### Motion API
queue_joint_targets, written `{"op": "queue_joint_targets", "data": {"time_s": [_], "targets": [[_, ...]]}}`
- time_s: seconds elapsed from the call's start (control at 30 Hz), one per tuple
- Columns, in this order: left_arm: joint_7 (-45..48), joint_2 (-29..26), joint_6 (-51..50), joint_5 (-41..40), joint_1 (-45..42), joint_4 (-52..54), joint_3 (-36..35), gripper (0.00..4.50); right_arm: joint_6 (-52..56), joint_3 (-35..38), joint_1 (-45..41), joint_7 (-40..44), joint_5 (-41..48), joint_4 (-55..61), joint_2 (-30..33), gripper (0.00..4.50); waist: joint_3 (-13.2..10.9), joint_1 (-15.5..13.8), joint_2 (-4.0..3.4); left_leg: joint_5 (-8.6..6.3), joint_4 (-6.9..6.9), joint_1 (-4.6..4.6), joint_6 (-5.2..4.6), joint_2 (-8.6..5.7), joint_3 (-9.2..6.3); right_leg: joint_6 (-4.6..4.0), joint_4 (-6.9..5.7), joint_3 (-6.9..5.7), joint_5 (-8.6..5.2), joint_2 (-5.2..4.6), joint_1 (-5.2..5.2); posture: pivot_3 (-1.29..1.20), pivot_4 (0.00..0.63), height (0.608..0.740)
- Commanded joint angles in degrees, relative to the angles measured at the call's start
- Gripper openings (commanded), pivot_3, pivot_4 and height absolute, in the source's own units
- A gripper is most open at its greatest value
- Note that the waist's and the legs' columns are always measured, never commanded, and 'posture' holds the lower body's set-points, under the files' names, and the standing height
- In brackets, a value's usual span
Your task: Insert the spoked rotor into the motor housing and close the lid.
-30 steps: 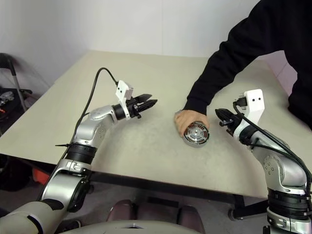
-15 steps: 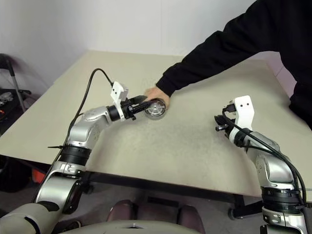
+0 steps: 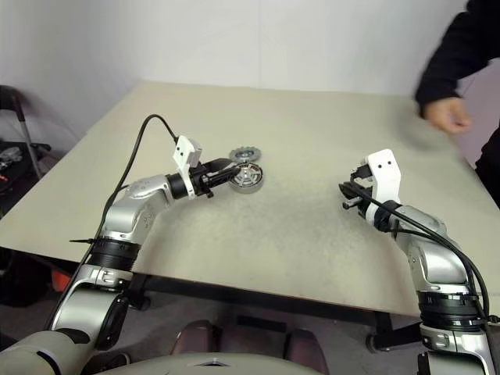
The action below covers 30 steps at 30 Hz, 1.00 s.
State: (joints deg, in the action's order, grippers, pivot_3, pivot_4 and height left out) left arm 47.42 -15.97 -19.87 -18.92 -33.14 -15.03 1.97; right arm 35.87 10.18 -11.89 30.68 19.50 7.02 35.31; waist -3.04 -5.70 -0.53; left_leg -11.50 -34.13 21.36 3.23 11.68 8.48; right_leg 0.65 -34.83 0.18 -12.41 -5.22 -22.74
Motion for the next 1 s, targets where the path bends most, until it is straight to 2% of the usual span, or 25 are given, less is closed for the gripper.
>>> {"op": "queue_joint_targets", "data": {"time_s": [0.03, 0.07, 0.17, 0.37, 0.57, 0.73, 1.0], "targets": [[-2.9, -0.3, 2.5, 1.7, -1.5, -0.8, -1.2, 2.12, -2.2, 1.0, -1.5, 2.1, 1.2, 1.9, 0.4, 0.9, 0.0, 0.0, 0.0, 0.0, 0.0, 0.0, 0.0, 0.0, 0.0, 0.0, 0.0, 0.0, 0.0, 0.0, 0.0, 0.0, 0.0, 0.74], [-4.2, -0.2, 2.9, 2.4, -1.8, -1.8, -1.2, 2.12, -2.7, 0.9, -1.4, 1.9, 0.6, 2.3, 0.4, 1.08, 0.0, 0.0, 0.0, 0.0, 0.0, 0.0, 0.0, 0.0, 0.0, 0.0, 0.0, 0.0, 0.0, 0.0, 0.0, 0.0, 0.0, 0.74], [-7.4, -0.1, 3.7, 4.2, -2.6, -4.1, -1.3, 2.12, -3.3, 0.4, -1.6, 0.2, -1.6, 2.3, 0.6, 2.07, 0.0, 0.0, 0.0, 0.01, -0.01, 0.0, -0.02, 0.0, 0.0, 0.0, -0.01, 0.0, 0.0, 0.0, 0.0, 0.0, 0.0, 0.74], [-14.0, -0.2, 1.3, 8.4, -7.0, -8.6, -0.7, 2.12, -3.5, 0.5, -1.7, -0.5, -2.0, 1.7, -0.4, 2.07, 0.0, -0.1, 0.0, 0.04, -0.02, 0.01, -0.05, 0.0, 0.0, -0.01, -0.01, -0.01, 0.01, 0.0, 0.01, 0.0, 0.0, 0.74], [-16.3, 0.0, -17.4, 9.3, -13.9, -9.1, 1.5, 2.12, -3.6, 0.4, -1.8, -1.1, -2.1, 2.2, -1.3, 2.07, 0.0, -0.1, 0.0, 0.05, -0.02, 0.02, -0.07, -0.01, 0.0, -0.01, -0.01, -0.01, 0.01, 0.0, 0.0, 0.0, 0.0, 0.74], [-17.1, 0.5, -27.8, 10.3, -16.9, -9.2, 4.1, 2.12, -3.6, 0.8, -1.9, -1.6, -2.0, 2.3, -1.7, 2.07, 0.0, 0.0, -0.01, 0.05, -0.01, 0.03, -0.08, -0.01, 0.0, -0.02, -0.01, -0.01, 0.01, 0.0, -0.01, 0.0, 0.0, 0.74], [-23.4, 4.9, -28.1, 13.0, -18.3, -16.4, 4.5, 2.12, -3.4, 1.0, -1.7, -1.9, -1.6, 3.0, -2.1, 2.07, 0.0, -0.2, 0.0, 0.1, -0.02, 0.05, -0.15, -0.03, 0.0, -0.04, 0.0, -0.02, 0.02, -0.01, 0.0, 0.0, 0.0, 0.74]]}}
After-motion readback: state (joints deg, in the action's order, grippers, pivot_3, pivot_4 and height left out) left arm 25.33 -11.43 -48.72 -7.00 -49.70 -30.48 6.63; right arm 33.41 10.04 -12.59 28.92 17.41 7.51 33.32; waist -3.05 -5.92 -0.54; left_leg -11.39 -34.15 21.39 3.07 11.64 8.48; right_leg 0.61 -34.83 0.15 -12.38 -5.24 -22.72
